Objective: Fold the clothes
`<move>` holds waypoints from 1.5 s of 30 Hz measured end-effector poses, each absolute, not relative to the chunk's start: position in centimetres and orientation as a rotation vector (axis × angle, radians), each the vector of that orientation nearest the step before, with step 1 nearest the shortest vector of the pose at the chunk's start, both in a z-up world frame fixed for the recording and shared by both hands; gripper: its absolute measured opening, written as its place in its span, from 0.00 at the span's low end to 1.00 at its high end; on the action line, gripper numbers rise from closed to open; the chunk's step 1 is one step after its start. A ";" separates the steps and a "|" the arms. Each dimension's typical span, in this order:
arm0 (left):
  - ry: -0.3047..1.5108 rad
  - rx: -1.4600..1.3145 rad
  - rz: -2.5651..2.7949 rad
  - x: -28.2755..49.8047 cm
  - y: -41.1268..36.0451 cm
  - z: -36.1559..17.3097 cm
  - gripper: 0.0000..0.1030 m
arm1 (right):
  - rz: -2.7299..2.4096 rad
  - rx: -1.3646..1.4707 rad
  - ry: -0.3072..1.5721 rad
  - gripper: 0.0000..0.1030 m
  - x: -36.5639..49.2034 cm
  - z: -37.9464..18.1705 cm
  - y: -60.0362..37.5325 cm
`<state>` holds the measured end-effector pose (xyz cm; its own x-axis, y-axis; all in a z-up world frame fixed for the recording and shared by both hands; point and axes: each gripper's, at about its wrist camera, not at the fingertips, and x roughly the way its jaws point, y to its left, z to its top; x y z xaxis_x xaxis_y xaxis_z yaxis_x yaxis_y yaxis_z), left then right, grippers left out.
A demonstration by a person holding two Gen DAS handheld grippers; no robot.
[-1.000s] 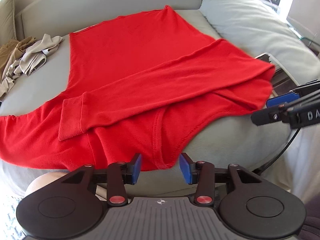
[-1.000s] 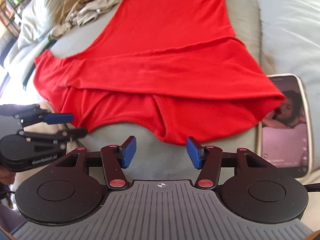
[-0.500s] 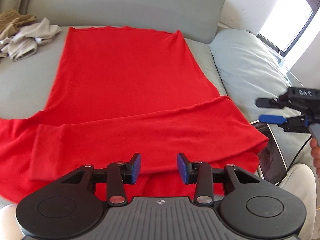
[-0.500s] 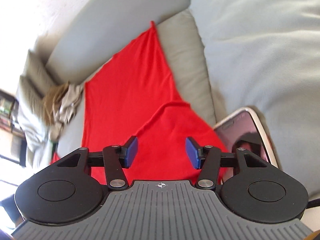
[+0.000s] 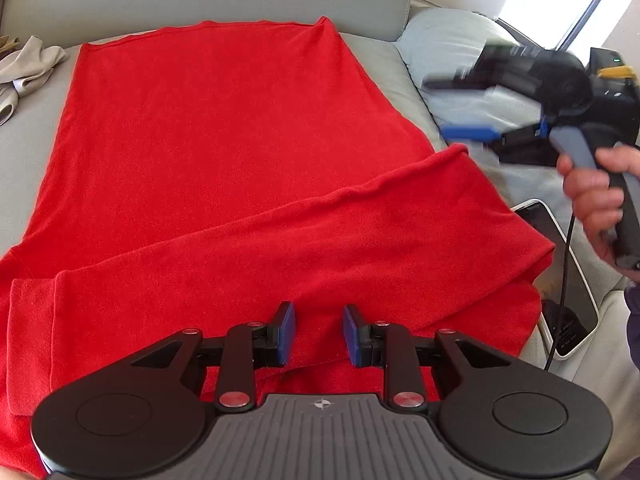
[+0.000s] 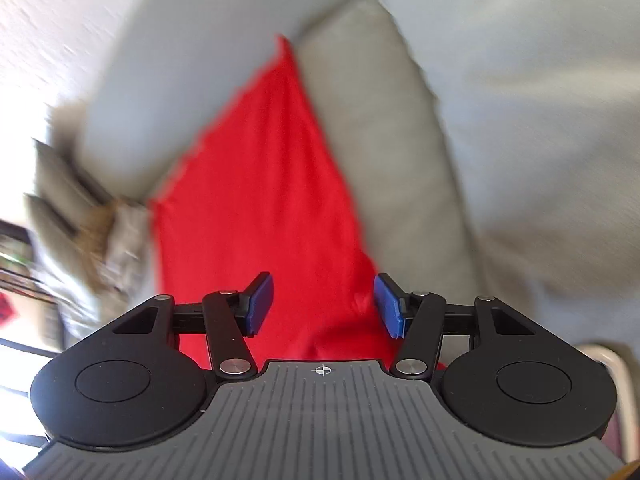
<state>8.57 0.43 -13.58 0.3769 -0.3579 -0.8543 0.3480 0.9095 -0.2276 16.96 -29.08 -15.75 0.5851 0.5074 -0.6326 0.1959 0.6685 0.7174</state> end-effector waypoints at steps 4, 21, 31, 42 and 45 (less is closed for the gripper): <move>1.093 -0.006 -0.452 8.5 0.3 -13.8 0.24 | 0.142 0.823 0.951 0.56 16.7 -14.9 -30.1; 1.085 0.008 -0.476 8.1 0.4 -14.1 0.24 | 0.342 0.397 1.042 0.15 17.2 -16.9 -27.3; 1.073 0.016 -0.475 7.8 0.5 -14.3 0.24 | 0.050 0.582 0.906 0.20 14.4 -13.6 -34.2; 1.058 0.018 -0.386 6.0 1.3 -13.1 0.24 | 0.245 0.391 1.019 0.36 11.8 -14.6 -23.9; 1.070 0.040 -0.345 5.7 1.7 -13.5 0.25 | 0.142 0.290 1.091 0.20 11.1 -15.4 -22.9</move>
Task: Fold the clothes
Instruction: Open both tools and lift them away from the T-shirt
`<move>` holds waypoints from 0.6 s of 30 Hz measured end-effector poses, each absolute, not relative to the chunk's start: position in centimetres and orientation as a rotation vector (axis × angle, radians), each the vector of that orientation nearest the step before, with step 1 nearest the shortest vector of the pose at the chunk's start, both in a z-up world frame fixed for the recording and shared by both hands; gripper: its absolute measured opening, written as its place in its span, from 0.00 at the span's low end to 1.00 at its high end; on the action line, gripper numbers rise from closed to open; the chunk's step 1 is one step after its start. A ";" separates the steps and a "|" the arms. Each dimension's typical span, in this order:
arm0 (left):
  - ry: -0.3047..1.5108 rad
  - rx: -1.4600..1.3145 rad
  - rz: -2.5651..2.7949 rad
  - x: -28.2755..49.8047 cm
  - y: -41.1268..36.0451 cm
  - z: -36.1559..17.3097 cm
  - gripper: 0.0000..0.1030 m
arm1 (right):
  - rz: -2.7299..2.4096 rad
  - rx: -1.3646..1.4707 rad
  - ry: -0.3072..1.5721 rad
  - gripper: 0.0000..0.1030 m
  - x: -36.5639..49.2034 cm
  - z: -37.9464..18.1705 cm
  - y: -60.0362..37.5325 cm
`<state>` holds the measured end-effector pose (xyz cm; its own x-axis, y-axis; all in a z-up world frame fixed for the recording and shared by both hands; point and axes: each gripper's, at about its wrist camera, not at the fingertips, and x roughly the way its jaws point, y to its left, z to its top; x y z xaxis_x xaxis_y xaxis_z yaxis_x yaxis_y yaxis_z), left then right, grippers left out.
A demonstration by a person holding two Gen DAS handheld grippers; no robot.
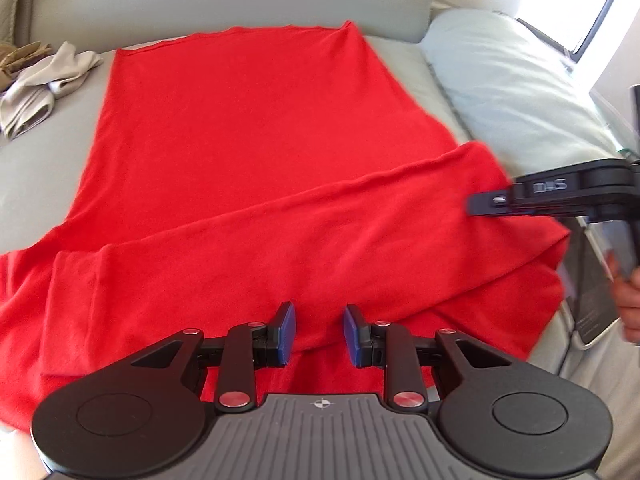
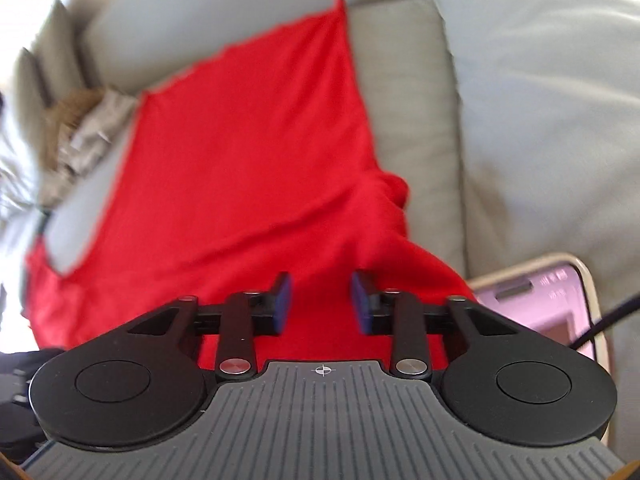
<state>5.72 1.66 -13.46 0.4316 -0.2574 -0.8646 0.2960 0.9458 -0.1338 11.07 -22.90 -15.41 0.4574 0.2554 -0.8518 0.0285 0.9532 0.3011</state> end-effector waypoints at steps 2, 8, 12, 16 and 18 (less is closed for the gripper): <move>1.067 0.037 -0.337 5.4 2.4 -13.2 0.25 | 0.045 0.187 1.130 0.26 9.8 -14.6 -22.8; 1.061 0.048 -0.340 3.7 2.2 -12.8 0.24 | 0.098 0.078 1.047 0.38 4.6 -12.0 -21.1; 1.110 0.092 -0.341 2.1 1.9 -12.8 0.27 | 0.165 0.024 1.142 0.44 3.4 -13.5 -17.5; 1.195 0.115 -0.370 0.2 2.7 -12.8 0.29 | 0.181 -0.124 1.184 0.54 -0.2 -12.7 -15.7; 1.193 0.140 -0.389 -1.1 3.1 -12.6 0.29 | 0.204 -0.103 1.239 0.54 -1.7 -12.0 -16.4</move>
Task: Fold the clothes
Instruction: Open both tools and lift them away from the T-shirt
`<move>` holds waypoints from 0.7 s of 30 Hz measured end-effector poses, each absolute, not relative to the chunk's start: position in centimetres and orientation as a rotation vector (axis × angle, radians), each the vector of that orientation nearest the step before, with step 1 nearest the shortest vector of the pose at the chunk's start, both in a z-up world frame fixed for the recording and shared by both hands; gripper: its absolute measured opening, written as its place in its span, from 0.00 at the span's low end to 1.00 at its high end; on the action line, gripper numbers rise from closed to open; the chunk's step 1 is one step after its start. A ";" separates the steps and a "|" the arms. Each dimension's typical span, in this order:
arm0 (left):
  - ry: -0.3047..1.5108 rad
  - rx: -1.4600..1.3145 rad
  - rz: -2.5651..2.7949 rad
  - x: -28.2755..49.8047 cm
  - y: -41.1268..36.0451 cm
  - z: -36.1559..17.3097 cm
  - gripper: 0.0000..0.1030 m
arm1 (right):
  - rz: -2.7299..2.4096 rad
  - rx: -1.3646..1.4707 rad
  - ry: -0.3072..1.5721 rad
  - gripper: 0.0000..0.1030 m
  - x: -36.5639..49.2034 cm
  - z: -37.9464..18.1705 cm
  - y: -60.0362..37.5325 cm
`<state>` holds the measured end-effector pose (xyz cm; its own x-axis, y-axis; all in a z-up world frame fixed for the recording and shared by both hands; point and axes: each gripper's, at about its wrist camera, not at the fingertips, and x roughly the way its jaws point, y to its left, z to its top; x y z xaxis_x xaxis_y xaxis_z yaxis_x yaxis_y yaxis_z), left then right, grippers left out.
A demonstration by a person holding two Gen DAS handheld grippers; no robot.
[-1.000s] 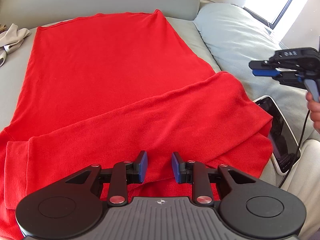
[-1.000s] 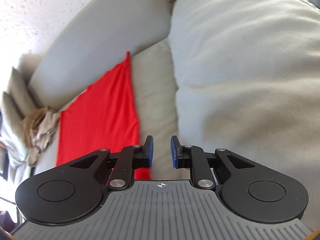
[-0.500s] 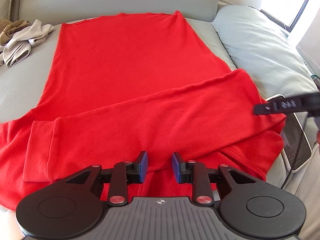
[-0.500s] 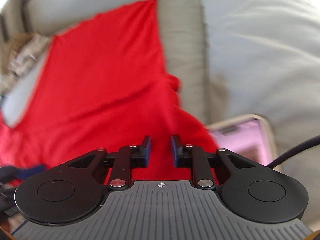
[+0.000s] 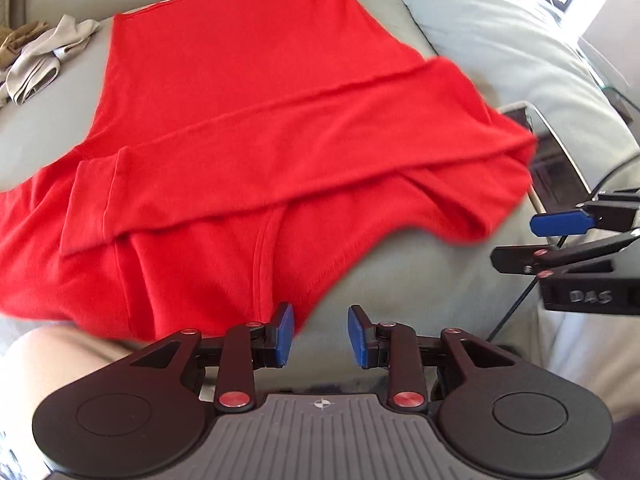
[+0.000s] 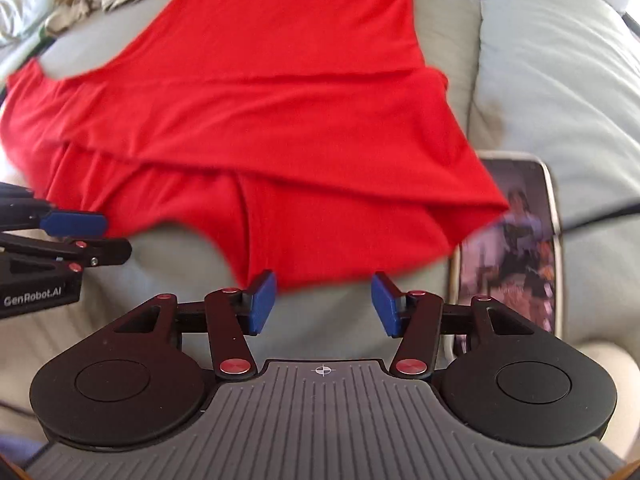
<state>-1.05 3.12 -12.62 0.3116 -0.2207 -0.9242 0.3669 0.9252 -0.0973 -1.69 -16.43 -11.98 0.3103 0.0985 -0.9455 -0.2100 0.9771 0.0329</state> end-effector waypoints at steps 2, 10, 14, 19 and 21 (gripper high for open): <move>1.179 0.130 -0.393 -2.3 4.0 -12.2 0.33 | 0.248 -0.040 1.272 0.56 -3.1 -11.4 -17.1; 1.104 -0.099 -0.197 -4.0 11.4 -10.8 0.37 | 0.288 0.017 1.181 0.69 -5.2 -9.0 -16.1; 1.044 -0.244 -0.054 -4.0 16.3 -9.8 0.38 | 0.325 0.067 1.151 0.71 -4.5 -7.9 -15.2; 0.977 -0.330 0.036 -4.2 19.4 -8.5 0.40 | 0.364 0.071 1.187 0.72 -3.3 -7.8 -12.4; 0.954 -0.322 0.056 -4.3 19.8 -8.0 0.41 | 0.379 0.042 1.191 0.72 -3.2 -7.7 -11.1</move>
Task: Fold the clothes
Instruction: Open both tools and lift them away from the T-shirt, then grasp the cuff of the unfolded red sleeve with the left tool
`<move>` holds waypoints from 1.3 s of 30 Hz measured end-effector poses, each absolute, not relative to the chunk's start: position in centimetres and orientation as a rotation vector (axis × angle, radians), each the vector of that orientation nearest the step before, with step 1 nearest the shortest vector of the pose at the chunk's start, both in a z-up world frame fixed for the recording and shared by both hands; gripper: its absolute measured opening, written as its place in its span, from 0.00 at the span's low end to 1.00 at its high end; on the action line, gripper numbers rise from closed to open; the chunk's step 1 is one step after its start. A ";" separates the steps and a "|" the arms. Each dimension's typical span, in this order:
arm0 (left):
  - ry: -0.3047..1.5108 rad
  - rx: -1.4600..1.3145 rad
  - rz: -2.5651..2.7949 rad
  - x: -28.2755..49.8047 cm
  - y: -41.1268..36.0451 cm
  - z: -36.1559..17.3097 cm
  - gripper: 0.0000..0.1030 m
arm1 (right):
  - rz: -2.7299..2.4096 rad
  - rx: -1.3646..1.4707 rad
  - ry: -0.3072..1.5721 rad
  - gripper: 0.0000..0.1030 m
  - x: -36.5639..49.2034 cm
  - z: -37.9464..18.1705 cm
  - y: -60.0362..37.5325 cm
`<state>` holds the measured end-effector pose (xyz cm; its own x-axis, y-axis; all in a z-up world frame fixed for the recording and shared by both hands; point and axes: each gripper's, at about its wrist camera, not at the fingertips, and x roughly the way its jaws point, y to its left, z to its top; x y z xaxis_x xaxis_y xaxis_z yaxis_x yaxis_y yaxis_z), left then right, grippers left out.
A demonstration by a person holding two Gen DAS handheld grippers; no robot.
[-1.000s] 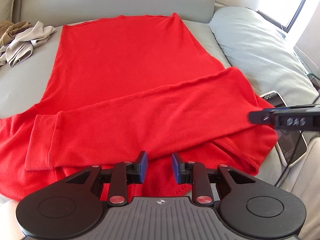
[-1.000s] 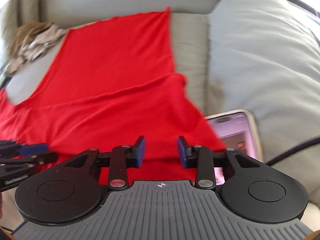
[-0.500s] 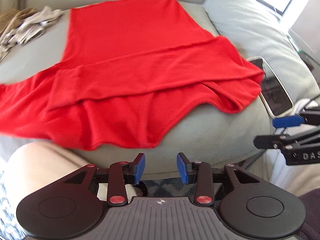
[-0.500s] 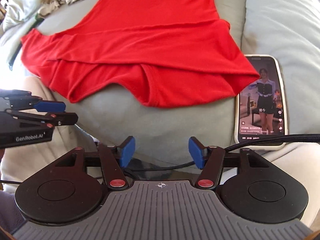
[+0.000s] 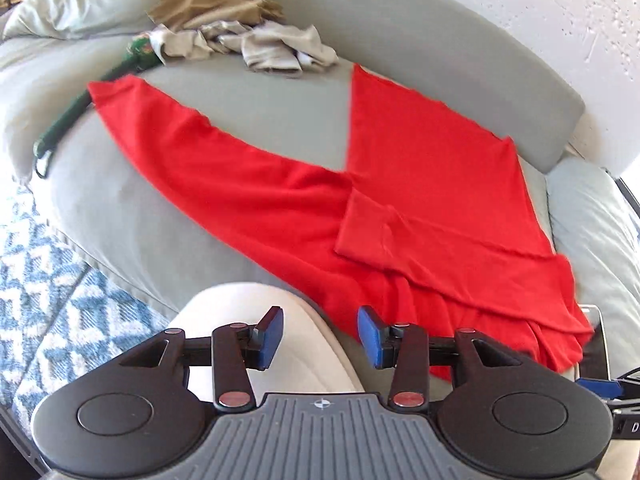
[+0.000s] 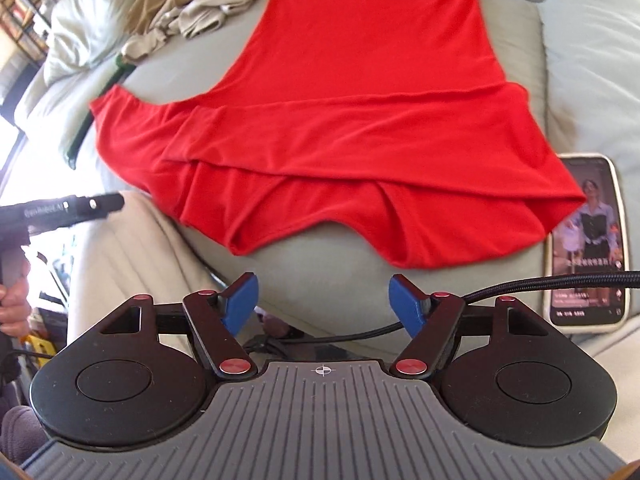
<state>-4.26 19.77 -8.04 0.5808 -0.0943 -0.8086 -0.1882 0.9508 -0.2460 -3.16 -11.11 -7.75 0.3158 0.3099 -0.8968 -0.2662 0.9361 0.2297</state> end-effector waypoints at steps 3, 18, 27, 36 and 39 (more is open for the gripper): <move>0.930 -0.328 0.074 -4.4 20.3 -7.6 0.42 | 0.403 0.007 1.196 0.73 -3.2 -7.8 -9.8; 0.732 -0.666 0.302 -4.0 31.8 -8.9 0.49 | 0.411 0.367 1.010 0.74 -1.9 -3.6 -14.7; 0.539 -1.075 0.427 1.1 42.8 -13.9 0.43 | 0.460 0.749 0.995 0.75 0.8 -3.6 -14.6; 0.523 -1.219 0.419 7.6 48.8 -18.0 0.43 | 0.551 0.904 0.985 0.78 3.9 -3.4 -10.1; 0.510 -1.240 0.429 8.9 50.4 -18.6 0.45 | 0.585 0.906 0.982 0.78 4.7 -3.0 -8.8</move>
<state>8.91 50.40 -18.56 0.8120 0.0333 -0.5827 -0.5684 0.2724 -0.7764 4.70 -8.82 -3.01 0.4547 0.7699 -0.4478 -0.0271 0.5145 0.8571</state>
